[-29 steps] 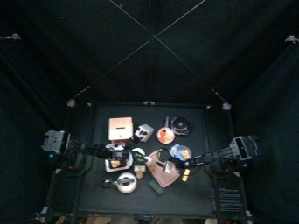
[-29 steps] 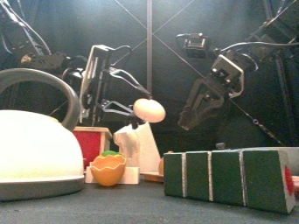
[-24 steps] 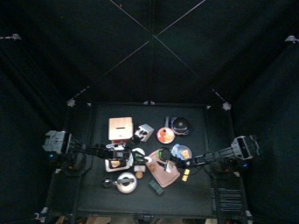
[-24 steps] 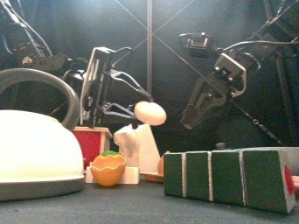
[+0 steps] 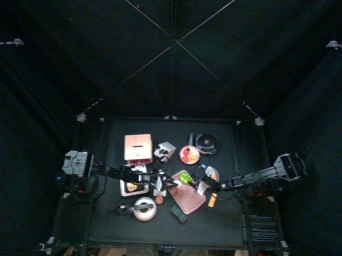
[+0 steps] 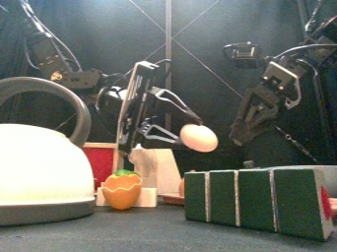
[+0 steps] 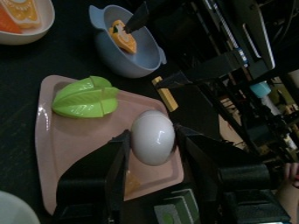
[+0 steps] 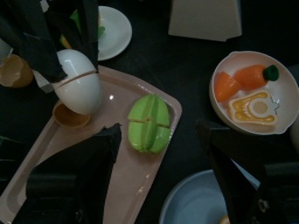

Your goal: Drop egg

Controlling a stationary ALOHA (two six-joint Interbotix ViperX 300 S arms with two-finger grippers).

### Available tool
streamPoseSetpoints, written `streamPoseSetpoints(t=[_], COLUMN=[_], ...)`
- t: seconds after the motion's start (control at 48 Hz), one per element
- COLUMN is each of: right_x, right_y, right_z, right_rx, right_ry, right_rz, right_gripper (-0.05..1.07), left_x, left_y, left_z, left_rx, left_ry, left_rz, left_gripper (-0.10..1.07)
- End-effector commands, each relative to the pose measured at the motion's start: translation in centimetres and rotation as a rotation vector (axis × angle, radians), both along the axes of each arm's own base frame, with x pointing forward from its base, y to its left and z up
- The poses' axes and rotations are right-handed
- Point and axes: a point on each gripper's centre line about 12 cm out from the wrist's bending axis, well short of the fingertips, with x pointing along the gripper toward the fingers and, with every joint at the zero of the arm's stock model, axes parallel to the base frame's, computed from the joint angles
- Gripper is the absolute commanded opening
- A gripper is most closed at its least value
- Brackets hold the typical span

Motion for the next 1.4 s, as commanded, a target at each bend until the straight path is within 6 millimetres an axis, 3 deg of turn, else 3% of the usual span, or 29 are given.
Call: streamPoseSetpoints(t=[0.0, 0.375, 1.042, 1.375], right_x=[0.0, -0.1, 0.0, 0.0], right_y=[0.2, 0.1, 0.1, 0.0], right_z=[0.8, 0.7, 0.5, 0.4], right_rx=[0.008, 0.007, 0.008, 0.007], right_ry=[-0.026, -0.023, -0.015, -0.012], right_rz=[0.002, -0.001, -0.005, -0.008], right_gripper=[0.98, 0.98, 0.98, 0.98], left_x=[1.5, 4.1, 4.2, 4.2], left_y=[-0.3, -1.2, -1.2, -1.2], left_z=[1.4, -0.1, 0.2, 0.4], left_rx=[0.02, 0.108, 0.115, 0.115], left_ry=[-0.045, 0.086, 0.089, 0.085], left_rz=[-0.025, -0.127, -0.128, -0.128], left_gripper=[0.51, 0.67, 0.88, 0.9])
